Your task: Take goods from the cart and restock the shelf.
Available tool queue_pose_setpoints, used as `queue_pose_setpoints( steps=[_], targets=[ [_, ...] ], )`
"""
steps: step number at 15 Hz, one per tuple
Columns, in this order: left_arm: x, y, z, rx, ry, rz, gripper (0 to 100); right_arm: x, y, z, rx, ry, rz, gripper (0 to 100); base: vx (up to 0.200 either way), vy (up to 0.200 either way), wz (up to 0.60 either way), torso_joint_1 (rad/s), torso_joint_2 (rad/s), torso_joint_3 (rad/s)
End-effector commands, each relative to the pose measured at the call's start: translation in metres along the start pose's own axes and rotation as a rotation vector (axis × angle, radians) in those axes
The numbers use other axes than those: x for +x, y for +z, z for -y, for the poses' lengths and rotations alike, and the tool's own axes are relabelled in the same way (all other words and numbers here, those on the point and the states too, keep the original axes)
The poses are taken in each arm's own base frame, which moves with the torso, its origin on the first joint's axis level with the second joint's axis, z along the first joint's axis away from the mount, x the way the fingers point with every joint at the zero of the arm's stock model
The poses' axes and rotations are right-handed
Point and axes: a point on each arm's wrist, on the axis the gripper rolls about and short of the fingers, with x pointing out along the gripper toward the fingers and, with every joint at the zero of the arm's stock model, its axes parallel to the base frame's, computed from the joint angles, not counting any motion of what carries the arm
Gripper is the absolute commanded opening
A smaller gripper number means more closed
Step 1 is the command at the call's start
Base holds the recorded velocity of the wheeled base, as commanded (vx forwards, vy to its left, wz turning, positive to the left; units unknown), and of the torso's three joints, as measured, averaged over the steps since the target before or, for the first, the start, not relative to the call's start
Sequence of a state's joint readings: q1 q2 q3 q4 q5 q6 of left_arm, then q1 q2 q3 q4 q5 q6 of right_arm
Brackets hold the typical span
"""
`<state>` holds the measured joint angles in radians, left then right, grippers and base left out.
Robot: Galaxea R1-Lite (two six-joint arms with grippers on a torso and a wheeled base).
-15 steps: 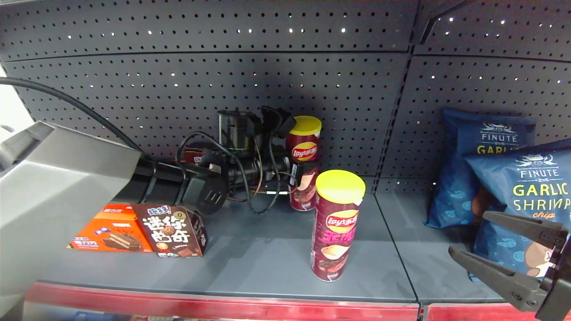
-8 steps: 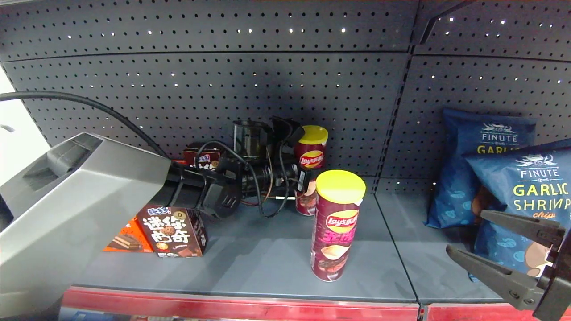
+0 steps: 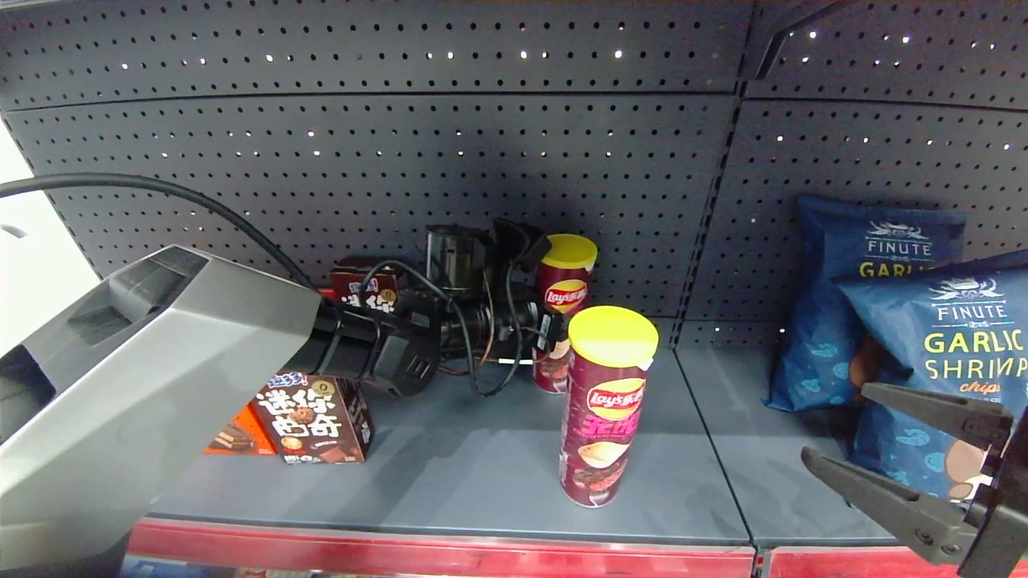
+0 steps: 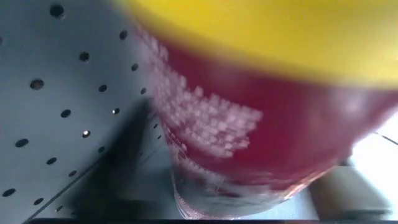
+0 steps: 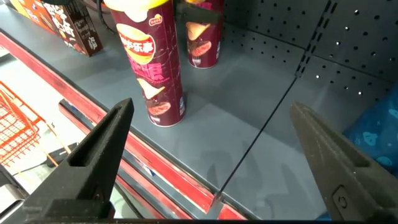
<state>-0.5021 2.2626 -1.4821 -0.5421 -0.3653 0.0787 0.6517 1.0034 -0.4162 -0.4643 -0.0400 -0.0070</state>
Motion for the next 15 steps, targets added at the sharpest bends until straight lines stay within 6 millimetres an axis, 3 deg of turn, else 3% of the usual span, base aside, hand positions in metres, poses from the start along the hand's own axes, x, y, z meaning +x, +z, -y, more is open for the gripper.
queue_pose_setpoints(
  steps=[1,5,8,15],
  targets=[
    [0.000,0.002,0.002,0.001,-0.003,0.005,100,0.000,-0.001,0.000,0.001,0.000,-0.004,100,0.000,0.000,0.00,0.000,0.00,0.000],
    [-0.006,0.006,0.004,0.004,0.000,0.007,100,-0.001,-0.006,0.000,0.025,-0.001,-0.018,100,0.000,0.000,0.00,0.000,0.00,0.000],
    [-0.028,0.025,0.004,0.013,0.014,0.037,100,-0.001,-0.010,0.000,0.026,-0.001,-0.035,100,0.000,0.000,0.00,0.000,0.00,0.000],
    [-0.127,0.035,0.031,-0.001,0.046,0.006,100,0.024,-0.057,-0.005,0.066,0.029,-0.309,100,0.000,0.000,0.00,0.000,0.00,0.000]
  ],
)
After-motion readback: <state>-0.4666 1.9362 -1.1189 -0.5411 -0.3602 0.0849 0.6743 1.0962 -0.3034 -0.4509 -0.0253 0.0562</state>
